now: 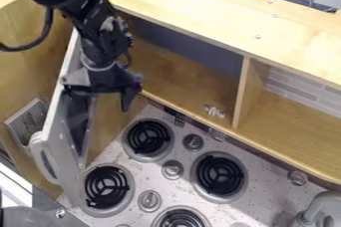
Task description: Open microwave
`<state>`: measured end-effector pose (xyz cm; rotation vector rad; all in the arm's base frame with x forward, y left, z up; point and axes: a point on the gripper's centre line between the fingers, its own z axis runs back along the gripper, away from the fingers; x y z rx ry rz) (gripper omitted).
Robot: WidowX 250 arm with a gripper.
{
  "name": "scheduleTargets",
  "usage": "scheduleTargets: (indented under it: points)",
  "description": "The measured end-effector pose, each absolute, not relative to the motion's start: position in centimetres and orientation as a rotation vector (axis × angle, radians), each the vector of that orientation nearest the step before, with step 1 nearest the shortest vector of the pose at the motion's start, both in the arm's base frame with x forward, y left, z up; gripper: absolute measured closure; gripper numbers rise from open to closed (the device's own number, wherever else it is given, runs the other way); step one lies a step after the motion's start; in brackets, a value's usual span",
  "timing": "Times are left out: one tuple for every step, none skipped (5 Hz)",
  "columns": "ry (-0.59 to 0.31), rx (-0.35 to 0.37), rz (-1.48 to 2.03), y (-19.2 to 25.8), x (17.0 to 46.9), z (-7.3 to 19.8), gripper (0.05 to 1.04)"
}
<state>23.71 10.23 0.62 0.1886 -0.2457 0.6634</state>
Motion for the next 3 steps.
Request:
scheduleTargets:
  points:
    - [-0.299,0.170,0.582,7.8,25.5,2.5,0.083]
    - [-0.365,0.198,0.531,6.7,26.6,5.7,0.083]
    - [-0.430,0.227,0.529,5.9,26.5,8.7,0.083]
